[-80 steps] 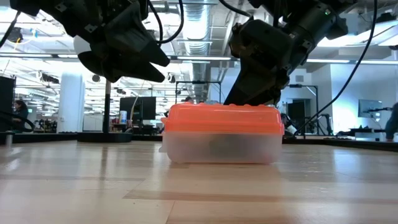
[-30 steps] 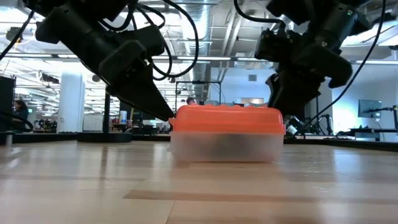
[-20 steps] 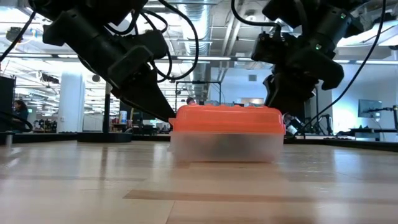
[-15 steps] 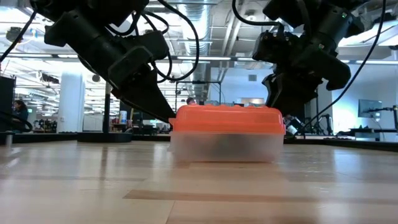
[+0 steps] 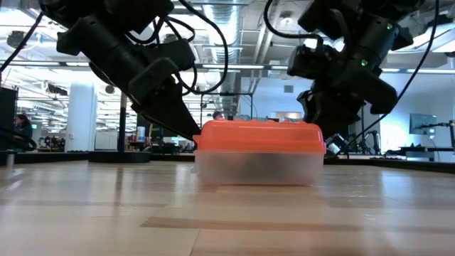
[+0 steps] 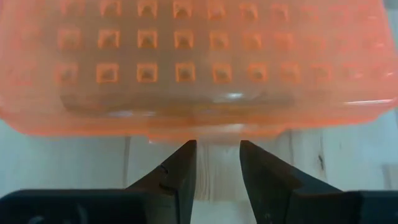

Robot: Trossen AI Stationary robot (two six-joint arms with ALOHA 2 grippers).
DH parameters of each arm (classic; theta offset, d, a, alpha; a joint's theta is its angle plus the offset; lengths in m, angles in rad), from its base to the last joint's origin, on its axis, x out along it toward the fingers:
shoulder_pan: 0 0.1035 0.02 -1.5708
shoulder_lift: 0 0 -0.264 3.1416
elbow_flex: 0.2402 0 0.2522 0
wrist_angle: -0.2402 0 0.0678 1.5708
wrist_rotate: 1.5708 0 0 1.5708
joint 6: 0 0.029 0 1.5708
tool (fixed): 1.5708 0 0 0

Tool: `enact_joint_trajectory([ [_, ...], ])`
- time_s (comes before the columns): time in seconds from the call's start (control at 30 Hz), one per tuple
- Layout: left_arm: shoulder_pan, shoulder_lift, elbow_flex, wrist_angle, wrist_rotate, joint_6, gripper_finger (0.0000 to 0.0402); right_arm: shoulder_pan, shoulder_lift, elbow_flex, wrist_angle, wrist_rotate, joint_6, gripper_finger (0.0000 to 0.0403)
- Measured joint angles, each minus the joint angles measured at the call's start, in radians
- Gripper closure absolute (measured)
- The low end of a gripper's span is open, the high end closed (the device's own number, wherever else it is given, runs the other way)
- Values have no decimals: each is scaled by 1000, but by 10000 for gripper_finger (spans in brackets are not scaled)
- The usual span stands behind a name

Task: Pick & place school supplies into a supply box
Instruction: Close the supply box cover

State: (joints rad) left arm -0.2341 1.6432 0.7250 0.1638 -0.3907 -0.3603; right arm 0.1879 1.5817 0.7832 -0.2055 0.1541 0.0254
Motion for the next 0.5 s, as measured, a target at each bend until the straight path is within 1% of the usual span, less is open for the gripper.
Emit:
enact_joint_trajectory([
  [0.27,25,0,0,-1,39,3,187,0,43,2,30,-21,17,287],
  [0.5,25,0,0,-4,54,2,187,-8,43,1,49,-25,18,287],
])
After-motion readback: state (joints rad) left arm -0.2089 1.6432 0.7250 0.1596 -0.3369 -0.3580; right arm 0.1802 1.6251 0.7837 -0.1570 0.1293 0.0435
